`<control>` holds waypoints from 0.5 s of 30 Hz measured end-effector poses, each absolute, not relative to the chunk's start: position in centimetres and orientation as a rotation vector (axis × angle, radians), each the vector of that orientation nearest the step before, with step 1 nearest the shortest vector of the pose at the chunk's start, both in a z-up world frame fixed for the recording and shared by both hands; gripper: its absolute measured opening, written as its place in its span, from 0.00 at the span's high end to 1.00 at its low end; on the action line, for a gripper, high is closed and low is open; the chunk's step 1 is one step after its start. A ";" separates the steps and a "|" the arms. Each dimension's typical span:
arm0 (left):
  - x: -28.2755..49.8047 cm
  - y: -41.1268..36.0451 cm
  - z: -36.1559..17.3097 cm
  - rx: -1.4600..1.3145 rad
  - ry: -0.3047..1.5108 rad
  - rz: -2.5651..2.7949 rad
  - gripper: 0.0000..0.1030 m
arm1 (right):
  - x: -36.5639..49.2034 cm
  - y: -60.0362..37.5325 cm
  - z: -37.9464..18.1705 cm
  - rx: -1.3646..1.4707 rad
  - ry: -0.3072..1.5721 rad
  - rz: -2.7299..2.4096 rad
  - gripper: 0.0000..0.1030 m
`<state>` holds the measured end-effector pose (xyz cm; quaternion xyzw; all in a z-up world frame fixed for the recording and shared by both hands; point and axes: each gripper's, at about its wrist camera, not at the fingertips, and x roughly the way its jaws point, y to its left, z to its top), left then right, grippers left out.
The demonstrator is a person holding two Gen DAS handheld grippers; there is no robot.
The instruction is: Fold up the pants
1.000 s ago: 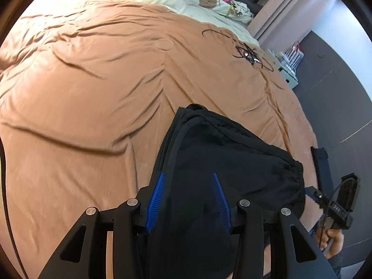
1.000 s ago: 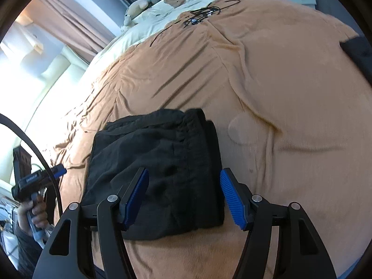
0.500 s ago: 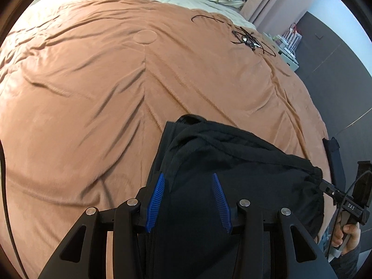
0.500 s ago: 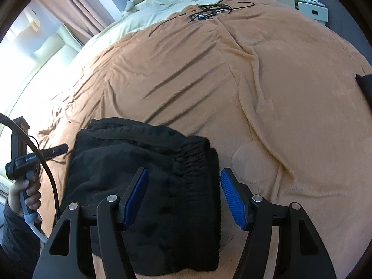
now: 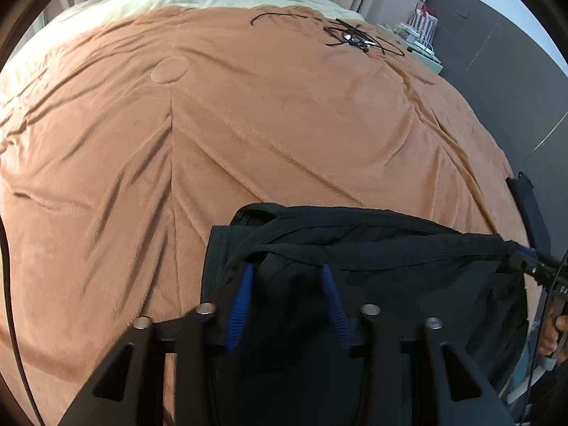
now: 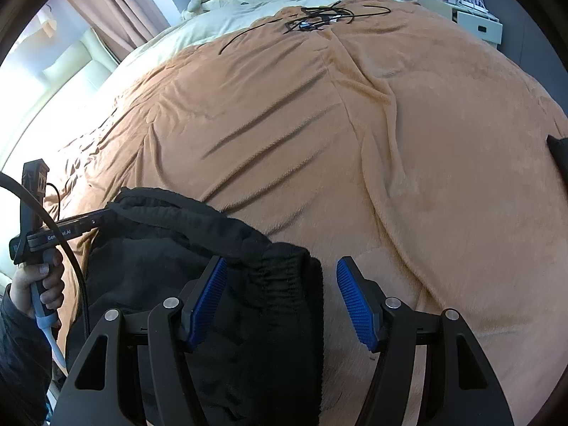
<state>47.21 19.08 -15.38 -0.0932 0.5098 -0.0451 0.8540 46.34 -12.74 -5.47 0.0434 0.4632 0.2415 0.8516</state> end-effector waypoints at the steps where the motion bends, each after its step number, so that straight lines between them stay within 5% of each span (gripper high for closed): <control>1: 47.3 19.1 -15.5 -0.195 1.078 -0.091 0.94 | 46.3 -12.6 -5.5 0.084 0.970 0.506 0.43; 3: 47.3 19.5 -15.5 -0.206 1.076 -0.073 0.97 | 46.4 -12.2 -5.7 0.056 0.973 0.508 0.71; 7: 47.1 20.1 -14.0 -0.210 1.020 -0.050 0.97 | 46.4 -11.7 -5.5 0.030 0.969 0.493 0.78; 9: 47.2 20.6 -13.0 -0.216 0.987 -0.030 0.98 | 46.3 -11.6 -5.0 0.028 0.952 0.495 0.91; 15: 48.8 20.9 -12.2 -0.211 0.972 -0.022 0.98 | 46.6 -11.7 -4.4 0.046 0.927 0.504 0.91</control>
